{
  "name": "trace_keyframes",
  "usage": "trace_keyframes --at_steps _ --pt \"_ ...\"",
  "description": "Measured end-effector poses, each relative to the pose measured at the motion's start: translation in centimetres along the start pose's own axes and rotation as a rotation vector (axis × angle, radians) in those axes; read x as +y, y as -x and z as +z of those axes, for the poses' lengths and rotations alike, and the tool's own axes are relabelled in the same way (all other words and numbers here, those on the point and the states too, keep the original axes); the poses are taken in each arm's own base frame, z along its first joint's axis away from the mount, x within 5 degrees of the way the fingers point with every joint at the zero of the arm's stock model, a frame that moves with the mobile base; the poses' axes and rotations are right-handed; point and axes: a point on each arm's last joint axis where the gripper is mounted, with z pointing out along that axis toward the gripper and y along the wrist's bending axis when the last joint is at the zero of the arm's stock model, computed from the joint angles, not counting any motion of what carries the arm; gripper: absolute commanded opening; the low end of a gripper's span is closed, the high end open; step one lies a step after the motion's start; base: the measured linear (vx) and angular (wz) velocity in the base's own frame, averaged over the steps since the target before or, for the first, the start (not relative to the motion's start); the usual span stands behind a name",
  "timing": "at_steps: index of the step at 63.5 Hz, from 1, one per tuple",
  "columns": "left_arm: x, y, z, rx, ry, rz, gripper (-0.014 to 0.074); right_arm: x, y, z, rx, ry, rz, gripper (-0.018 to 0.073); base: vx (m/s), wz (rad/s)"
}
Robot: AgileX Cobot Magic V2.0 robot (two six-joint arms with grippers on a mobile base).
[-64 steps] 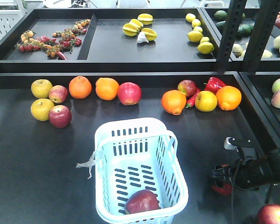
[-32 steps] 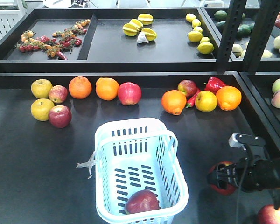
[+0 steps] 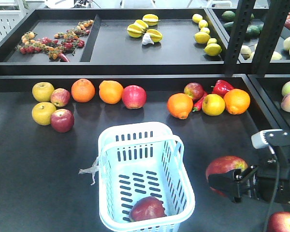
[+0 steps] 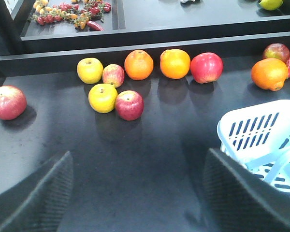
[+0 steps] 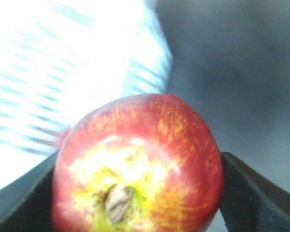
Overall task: Pick three apples into basket with both arms
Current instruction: 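Lift the second red apple and carry it into the basket, then open the right gripper to release the apple into the basket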
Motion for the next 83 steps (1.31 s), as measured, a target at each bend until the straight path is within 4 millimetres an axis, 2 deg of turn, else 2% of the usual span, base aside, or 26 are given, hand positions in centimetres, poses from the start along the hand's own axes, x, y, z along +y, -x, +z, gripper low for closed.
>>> trace_keyframes --at_steps 9,18,32,39,47,56,70,76,83 --pt "0.0 0.0 0.0 0.0 0.0 0.0 0.0544 1.4 0.3 -1.2 -0.039 0.065 -0.04 0.0251 0.0 0.0" --pt "0.0 0.0 0.0 0.0 0.0 0.0 0.0544 2.6 0.2 -1.2 -0.029 0.134 -0.068 0.0251 0.0 0.0" --pt "0.0 0.0 0.0 0.0 0.0 0.0 0.0544 5.9 0.1 0.3 -0.047 0.207 -0.228 0.0253 0.0 0.0" --pt "0.0 0.0 0.0 0.0 0.0 0.0 0.0544 7.3 0.3 1.1 -0.093 0.183 -0.28 0.0263 0.0 0.0" --pt "0.0 0.0 0.0 0.0 0.0 0.0 0.0544 7.9 0.1 2.8 -0.08 0.117 -0.366 0.0286 0.0 0.0" --pt "0.0 0.0 0.0 0.0 0.0 0.0 0.0544 8.5 0.4 5.0 -0.026 0.11 -0.421 0.0359 0.0 0.0" --pt "0.0 0.0 0.0 0.0 0.0 0.0 0.0544 8.4 1.1 8.1 0.035 0.11 -0.41 0.0577 0.0 0.0" --pt "0.0 0.0 0.0 0.0 0.0 0.0 0.0544 8.2 1.0 8.6 0.051 0.107 -0.403 0.0655 0.0 0.0" --pt "0.0 0.0 0.0 0.0 0.0 0.0 0.0544 8.1 0.9 8.8 0.056 0.106 -0.398 0.0696 0.0 0.0"
